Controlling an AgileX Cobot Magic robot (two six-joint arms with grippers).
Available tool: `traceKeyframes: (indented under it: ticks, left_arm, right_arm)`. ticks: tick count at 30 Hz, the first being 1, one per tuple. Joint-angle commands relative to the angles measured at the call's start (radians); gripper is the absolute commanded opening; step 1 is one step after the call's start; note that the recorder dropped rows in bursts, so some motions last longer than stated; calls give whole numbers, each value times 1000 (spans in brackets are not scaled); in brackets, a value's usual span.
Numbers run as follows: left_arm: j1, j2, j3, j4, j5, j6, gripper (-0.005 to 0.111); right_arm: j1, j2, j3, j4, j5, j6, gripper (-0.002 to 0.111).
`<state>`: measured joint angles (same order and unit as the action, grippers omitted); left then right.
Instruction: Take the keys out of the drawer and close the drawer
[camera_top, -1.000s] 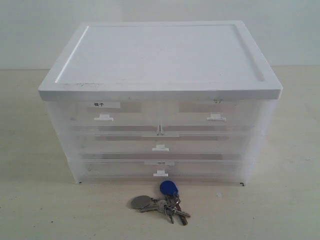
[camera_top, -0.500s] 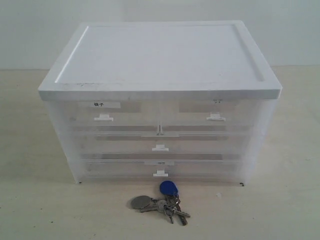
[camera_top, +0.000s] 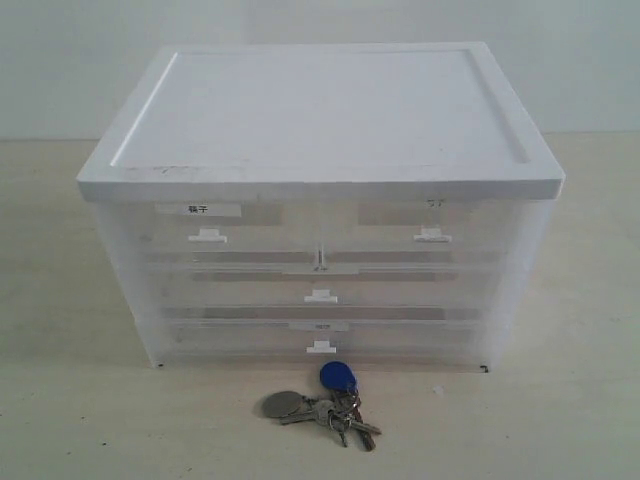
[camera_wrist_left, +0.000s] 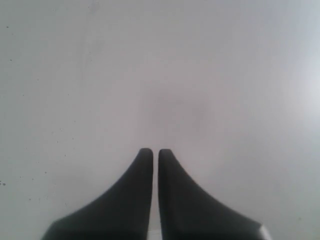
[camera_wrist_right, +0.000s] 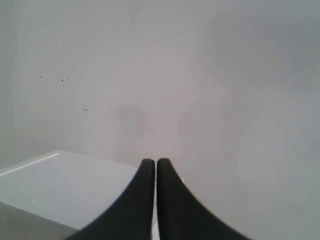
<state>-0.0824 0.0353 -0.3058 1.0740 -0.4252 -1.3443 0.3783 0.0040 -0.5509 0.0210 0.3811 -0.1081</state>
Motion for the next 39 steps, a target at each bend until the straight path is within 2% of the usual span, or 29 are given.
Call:
traceKeyframes:
  ticks: [1, 26, 28, 32, 34, 35, 39]
  left_arm:
    - [-9, -4, 10, -1, 4, -10, 5]
    - [-9, -4, 27, -8, 6, 10, 5]
    - [-9, -6, 51, -135, 36, 164, 5]
    - [-9, -35, 135, -626, 85, 552, 5]
    - [-9, -35, 182, -799, 102, 715, 5]
    - [-9, -35, 203, -837, 102, 787, 5]
    - [-9, -35, 273, -859, 109, 901, 5]
  right_arm:
    - [2, -4, 4, -8, 11, 13, 0]
    - [2, -4, 4, -8, 13, 22, 0]
    - [2, -4, 4, -8, 15, 22, 0]
    - [2, -4, 4, -8, 15, 22, 0]
    - [2, -4, 4, -8, 15, 22, 0]
    - [2, -4, 4, -8, 15, 22, 0]
    - [2, -4, 4, -8, 11, 22, 0]
